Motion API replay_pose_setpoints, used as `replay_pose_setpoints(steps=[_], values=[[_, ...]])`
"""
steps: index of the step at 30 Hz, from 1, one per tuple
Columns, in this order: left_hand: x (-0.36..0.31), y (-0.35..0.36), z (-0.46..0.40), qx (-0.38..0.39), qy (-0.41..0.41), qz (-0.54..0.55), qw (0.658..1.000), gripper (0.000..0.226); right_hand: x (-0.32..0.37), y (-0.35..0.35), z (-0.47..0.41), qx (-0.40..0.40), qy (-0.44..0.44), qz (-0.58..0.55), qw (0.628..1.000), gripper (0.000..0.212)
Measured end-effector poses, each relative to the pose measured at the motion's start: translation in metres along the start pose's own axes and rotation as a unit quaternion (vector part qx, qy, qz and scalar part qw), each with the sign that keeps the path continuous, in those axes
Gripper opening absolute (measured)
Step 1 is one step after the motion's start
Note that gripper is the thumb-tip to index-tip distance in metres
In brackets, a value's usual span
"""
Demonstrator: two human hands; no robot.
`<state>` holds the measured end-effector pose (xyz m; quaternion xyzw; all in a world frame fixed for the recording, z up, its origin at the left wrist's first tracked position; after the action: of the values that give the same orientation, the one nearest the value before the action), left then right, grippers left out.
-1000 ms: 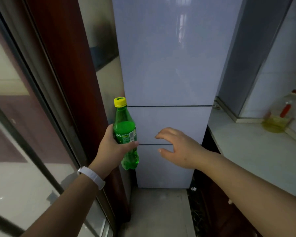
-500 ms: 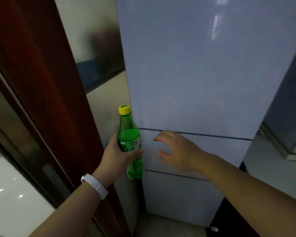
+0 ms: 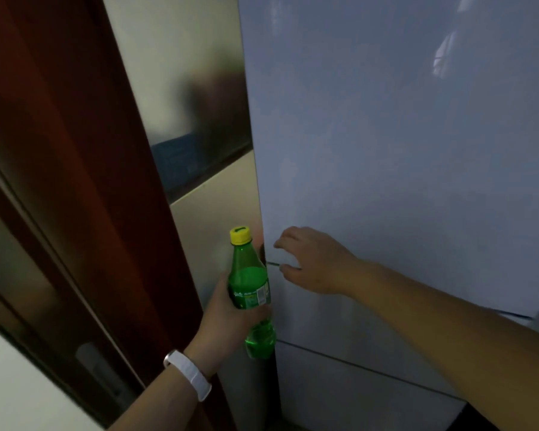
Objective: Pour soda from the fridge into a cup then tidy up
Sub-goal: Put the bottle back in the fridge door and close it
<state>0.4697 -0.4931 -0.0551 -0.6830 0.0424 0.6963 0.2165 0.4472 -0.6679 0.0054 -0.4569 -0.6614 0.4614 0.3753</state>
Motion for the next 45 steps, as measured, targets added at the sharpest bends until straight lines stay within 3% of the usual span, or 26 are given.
replay_pose_setpoints(steps=[6,11,19,25,40,45], values=[[0.002,0.004,-0.012,0.001,-0.024,0.035,0.999,0.062,-0.001,-0.003,-0.060,0.022,-0.095,0.239,0.966,0.029],[0.004,0.001,-0.016,0.010,-0.048,0.062,0.997,0.064,0.002,0.001,-0.100,0.059,-0.162,0.359,0.917,0.024],[0.014,-0.010,-0.022,0.025,-0.078,0.075,0.994,0.068,-0.014,0.009,-0.137,0.145,-0.116,0.498,0.847,0.032],[0.017,-0.012,-0.033,0.035,-0.090,0.070,0.993,0.071,-0.028,0.023,-0.148,0.212,-0.089,0.601,0.766,0.044],[0.016,-0.022,-0.036,0.043,-0.084,0.091,0.991,0.072,-0.023,0.027,-0.150,0.209,-0.062,0.586,0.781,0.036],[0.016,-0.035,-0.026,0.029,-0.070,0.090,0.993,0.066,-0.003,0.023,-0.138,0.173,-0.100,0.563,0.802,0.036]])
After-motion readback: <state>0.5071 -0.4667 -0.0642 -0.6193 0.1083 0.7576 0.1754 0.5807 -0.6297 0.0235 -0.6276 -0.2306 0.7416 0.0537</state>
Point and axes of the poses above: each hand's wrist, its own z-axis away from the middle knuckle, its own y-axis out of the palm, x = y × z, the point moved 6 cm from there along -z, towards the middle knuckle, and after that the axes turned 7 degrees about -y, right-handed, at the moved point
